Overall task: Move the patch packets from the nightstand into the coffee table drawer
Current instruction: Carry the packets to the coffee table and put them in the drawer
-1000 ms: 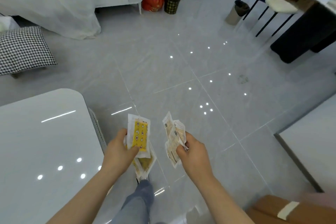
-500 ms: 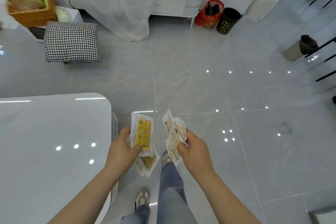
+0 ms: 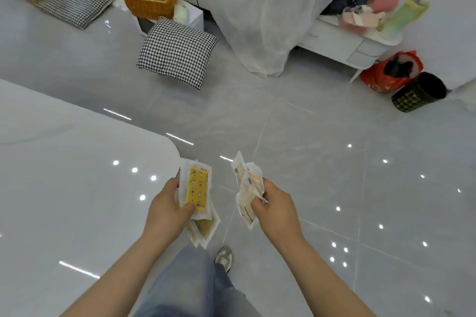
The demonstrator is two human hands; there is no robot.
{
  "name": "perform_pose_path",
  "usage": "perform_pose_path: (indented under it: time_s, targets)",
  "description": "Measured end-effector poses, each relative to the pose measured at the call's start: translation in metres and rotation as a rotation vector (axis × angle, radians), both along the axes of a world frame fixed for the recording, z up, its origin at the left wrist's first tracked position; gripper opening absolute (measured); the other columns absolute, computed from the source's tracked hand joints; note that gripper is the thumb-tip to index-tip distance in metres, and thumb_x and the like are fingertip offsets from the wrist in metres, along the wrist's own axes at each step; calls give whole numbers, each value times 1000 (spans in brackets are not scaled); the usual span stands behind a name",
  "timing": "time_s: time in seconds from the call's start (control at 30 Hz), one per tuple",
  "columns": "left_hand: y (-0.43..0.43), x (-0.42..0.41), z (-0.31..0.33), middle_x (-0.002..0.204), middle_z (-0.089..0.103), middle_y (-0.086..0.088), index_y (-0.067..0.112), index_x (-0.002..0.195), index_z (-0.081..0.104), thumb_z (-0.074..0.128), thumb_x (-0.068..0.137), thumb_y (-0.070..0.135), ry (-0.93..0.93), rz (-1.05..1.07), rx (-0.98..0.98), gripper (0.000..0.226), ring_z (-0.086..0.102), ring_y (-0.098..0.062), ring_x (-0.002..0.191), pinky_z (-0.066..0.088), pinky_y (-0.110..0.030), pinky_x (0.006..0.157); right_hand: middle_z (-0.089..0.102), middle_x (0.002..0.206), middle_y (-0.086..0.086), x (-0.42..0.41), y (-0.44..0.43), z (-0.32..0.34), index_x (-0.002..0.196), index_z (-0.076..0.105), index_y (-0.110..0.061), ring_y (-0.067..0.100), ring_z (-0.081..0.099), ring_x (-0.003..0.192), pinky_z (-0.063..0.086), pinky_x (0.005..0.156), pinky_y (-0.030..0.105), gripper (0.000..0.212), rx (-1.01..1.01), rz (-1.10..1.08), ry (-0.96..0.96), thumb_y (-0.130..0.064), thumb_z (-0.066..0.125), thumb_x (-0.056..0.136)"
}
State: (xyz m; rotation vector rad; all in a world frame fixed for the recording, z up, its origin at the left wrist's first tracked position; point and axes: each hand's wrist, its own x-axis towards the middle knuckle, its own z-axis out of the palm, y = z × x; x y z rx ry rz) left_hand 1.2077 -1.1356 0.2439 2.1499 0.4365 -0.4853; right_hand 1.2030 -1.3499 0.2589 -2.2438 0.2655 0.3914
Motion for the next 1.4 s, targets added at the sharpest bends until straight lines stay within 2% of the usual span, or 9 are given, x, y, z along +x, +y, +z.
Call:
perform_pose_path:
  time_s: [0.07,0.23,0.33,0.5,0.73,0.9,1.2,1.4]
  targets:
    - [2,18,-4,88,61,3,20,102,49,68,79,12,-6,67,-1,30,56,-12,75,41,-19,58,62,76,-15,27,3,-2,117,61,-23,-2,57,65,40,55,8,31,17,65,8,-14,50,90]
    - [12,76,-13,93,60,2,22,103,47,69,80,16,3,183,-4,33,59,-20,80,44,-25,61,64,76,-12,111,18,-7,117,62,-24,-1,57,65,40,54,9,32,16,194,16,-13,50,89]
    - [27,112,-16,89,60,2,22,102,47,68,79,15,12,235,-1,32,57,-17,75,44,-22,59,67,86,-12,160,34,-11,121,60,-27,1,61,74,42,57,9,35,-2,264,19,-14,50,90]
    - [52,162,-17,87,59,4,21,102,48,68,81,16,34,322,-23,30,57,-7,73,46,-20,59,66,88,-12,231,66,-10,124,59,-26,1,60,74,41,58,8,36,-8,355,47,-14,51,90]
    - [85,217,-15,88,60,4,22,102,48,67,82,16,33,490,-33,28,57,-7,74,43,-19,58,66,89,-9,318,115,-13,125,58,-27,4,58,72,36,58,8,39,-19,524,44,-15,51,88]
    - [107,255,-18,91,62,1,19,103,50,68,82,16,36,643,-13,28,58,-11,74,43,-19,57,68,97,-9,383,151,-19,126,57,-27,7,64,86,53,73,23,36,-22,669,42,-18,52,91]
    - [116,324,-18,86,59,4,21,102,48,68,82,15,64,1039,-33,29,56,-9,72,41,-19,55,68,92,-9,506,219,-18,128,57,-26,2,61,78,44,62,6,39,0,1054,49,-15,50,92]
    - [119,348,-19,80,57,10,18,99,48,67,82,10,57,1307,-42,27,55,-6,70,37,-20,53,66,90,-12,559,265,-25,128,55,-29,1,59,75,41,57,6,41,-60,1304,19,-15,50,90]
